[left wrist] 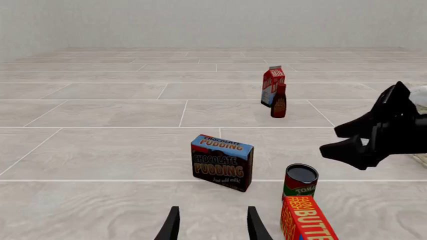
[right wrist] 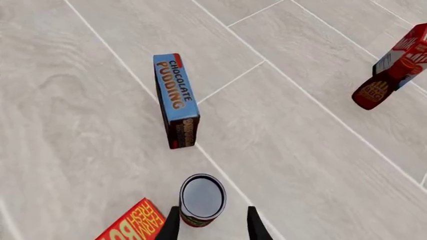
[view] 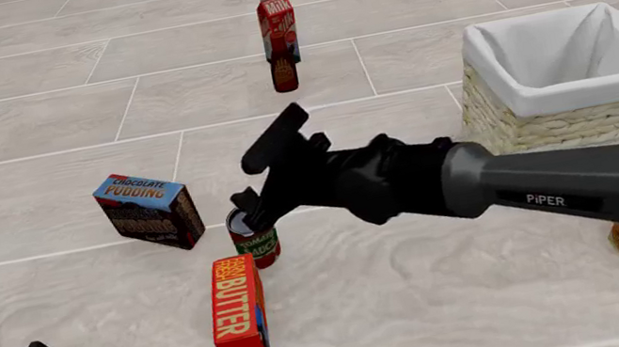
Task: Pick the tomato sauce and place it in the basket.
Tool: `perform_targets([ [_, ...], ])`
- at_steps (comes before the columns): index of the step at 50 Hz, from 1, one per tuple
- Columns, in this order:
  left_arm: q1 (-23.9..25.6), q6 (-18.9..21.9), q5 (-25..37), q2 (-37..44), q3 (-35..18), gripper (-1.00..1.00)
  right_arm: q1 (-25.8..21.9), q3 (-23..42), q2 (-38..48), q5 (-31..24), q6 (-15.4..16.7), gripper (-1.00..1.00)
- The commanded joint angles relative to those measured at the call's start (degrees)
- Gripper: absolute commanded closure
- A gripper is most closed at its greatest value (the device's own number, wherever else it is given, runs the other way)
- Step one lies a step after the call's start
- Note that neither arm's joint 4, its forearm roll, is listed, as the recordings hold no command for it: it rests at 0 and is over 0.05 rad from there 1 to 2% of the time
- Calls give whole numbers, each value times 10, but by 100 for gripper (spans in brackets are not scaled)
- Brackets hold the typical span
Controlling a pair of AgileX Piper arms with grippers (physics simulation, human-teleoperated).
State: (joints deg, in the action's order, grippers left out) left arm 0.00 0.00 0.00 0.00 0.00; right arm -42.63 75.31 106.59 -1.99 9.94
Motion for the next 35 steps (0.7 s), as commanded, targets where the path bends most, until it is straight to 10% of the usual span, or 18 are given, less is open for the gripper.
perform_targets([
  [1,0,0,0,0,0,-100,-1,14,18,0,-2,-100],
  [35,0,0,0,0,0,-100,-7,38,58,7,-4,-100],
])
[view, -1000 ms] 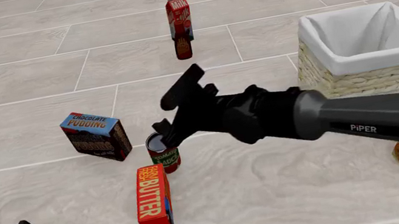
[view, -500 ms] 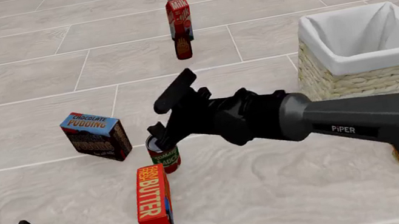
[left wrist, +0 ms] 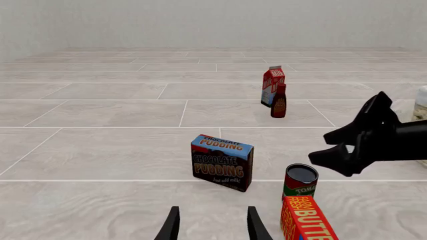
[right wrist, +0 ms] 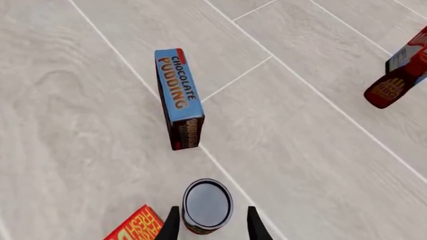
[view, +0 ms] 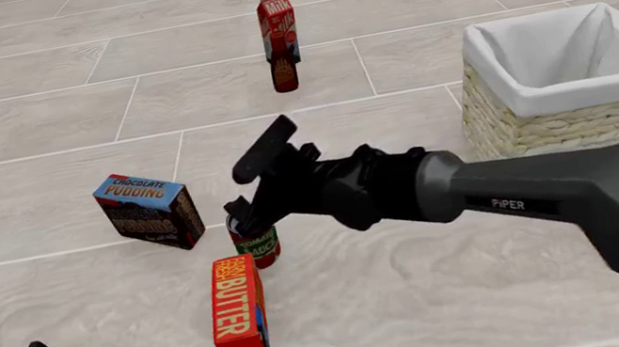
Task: Pick the tomato sauce and place it in the basket.
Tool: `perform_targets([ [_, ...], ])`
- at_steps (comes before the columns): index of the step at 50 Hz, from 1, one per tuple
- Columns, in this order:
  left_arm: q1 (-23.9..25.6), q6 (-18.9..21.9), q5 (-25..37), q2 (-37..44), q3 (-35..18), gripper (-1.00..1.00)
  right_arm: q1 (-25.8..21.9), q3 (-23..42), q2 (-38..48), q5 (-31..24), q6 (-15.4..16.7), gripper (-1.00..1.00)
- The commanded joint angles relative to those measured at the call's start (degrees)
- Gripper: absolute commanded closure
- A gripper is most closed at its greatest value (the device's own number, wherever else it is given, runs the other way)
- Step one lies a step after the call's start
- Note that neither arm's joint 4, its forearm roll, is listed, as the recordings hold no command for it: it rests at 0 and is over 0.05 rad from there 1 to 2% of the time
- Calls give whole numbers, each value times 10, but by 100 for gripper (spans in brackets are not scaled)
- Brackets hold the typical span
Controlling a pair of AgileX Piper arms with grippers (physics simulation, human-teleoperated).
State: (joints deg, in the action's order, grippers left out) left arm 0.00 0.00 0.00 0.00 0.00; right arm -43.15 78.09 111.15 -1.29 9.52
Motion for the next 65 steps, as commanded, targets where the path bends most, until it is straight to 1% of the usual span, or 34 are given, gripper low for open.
perform_targets([
  [1,0,0,0,0,0,-100,-1,10,12,0,0,-100],
  [65,0,0,0,0,0,-100,-5,56,72,-3,-5,-100],
])
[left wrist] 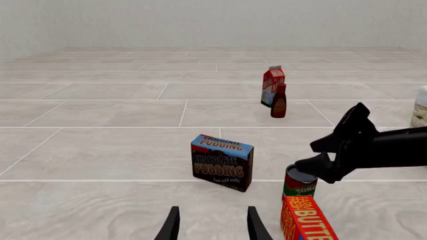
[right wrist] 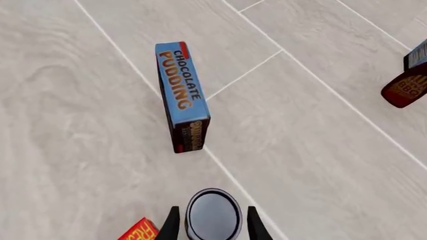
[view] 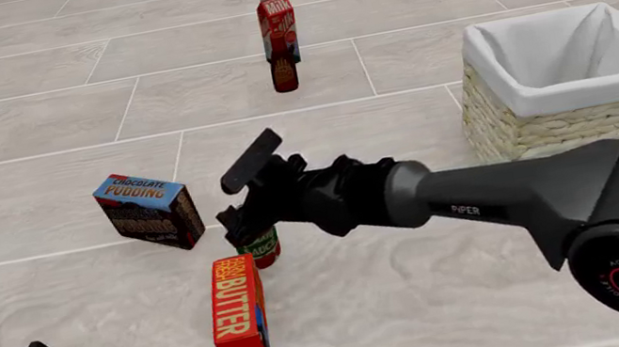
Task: Pick the tomato sauce and place it in the basket.
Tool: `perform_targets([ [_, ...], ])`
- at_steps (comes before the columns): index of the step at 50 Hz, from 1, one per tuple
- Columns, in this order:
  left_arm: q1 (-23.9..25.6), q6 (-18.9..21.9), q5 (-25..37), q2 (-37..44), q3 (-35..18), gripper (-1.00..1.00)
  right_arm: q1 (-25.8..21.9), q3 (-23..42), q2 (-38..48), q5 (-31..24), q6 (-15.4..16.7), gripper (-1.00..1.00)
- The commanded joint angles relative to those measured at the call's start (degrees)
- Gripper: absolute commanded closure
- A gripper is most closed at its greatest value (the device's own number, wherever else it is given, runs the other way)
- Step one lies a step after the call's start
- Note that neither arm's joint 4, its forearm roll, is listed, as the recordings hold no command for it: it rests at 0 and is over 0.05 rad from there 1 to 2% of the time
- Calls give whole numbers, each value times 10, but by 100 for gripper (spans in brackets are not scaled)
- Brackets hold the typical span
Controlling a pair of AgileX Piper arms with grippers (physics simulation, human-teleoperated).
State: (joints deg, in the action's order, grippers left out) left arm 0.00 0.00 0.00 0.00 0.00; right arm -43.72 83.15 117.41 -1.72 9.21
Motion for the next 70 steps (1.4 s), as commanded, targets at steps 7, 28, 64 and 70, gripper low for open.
perform_targets([
  [7,0,0,0,0,0,-100,2,6,14,3,-3,-100],
  [28,0,0,0,0,0,-100,0,14,30,6,-8,-100],
  [64,0,0,0,0,0,-100,3,19,50,13,-14,-100],
  [70,0,0,0,0,0,-100,4,21,51,14,-12,-100],
])
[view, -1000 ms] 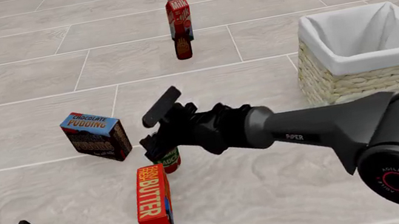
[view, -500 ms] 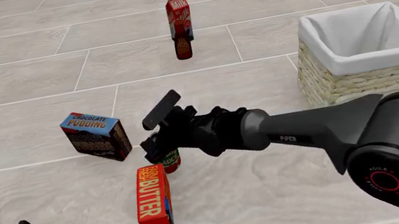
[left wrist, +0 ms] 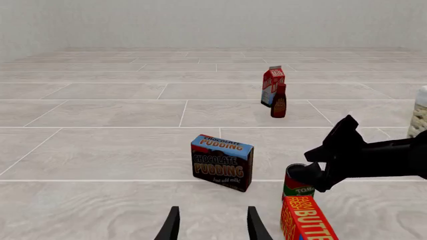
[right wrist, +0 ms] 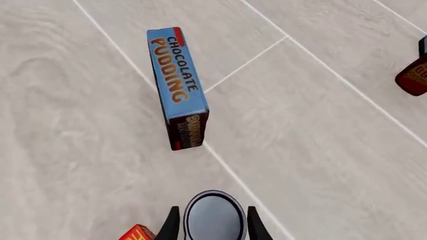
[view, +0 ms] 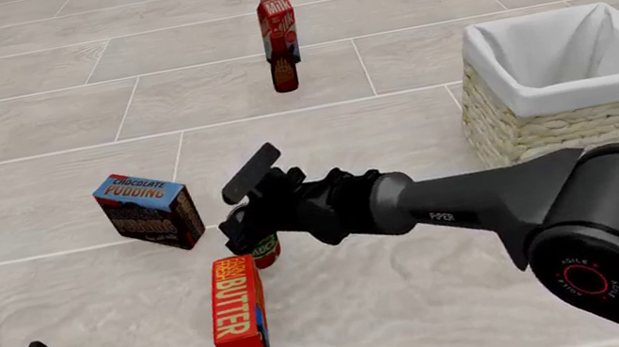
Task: Pick the tomato sauce and place it in the basket.
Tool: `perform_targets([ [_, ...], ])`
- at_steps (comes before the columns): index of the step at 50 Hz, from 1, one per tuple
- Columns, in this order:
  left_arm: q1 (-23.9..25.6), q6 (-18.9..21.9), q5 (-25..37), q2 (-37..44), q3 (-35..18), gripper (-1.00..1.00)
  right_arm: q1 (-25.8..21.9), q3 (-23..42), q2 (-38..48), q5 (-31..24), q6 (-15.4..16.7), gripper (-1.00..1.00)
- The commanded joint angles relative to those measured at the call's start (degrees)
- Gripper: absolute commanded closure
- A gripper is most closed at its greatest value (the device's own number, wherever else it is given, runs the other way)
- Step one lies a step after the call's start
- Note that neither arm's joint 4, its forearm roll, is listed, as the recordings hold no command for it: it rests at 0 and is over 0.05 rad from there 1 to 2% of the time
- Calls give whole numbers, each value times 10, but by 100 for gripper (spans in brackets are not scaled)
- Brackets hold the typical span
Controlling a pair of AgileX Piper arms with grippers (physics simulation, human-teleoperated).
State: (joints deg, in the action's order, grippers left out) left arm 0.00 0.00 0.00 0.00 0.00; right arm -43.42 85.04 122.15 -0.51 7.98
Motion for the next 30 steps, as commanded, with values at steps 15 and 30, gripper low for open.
perform_targets([
  [15,0,0,0,0,0,-100,4,2,12,5,0,-100],
  [30,0,0,0,0,0,-100,5,2,14,7,-2,-100],
])
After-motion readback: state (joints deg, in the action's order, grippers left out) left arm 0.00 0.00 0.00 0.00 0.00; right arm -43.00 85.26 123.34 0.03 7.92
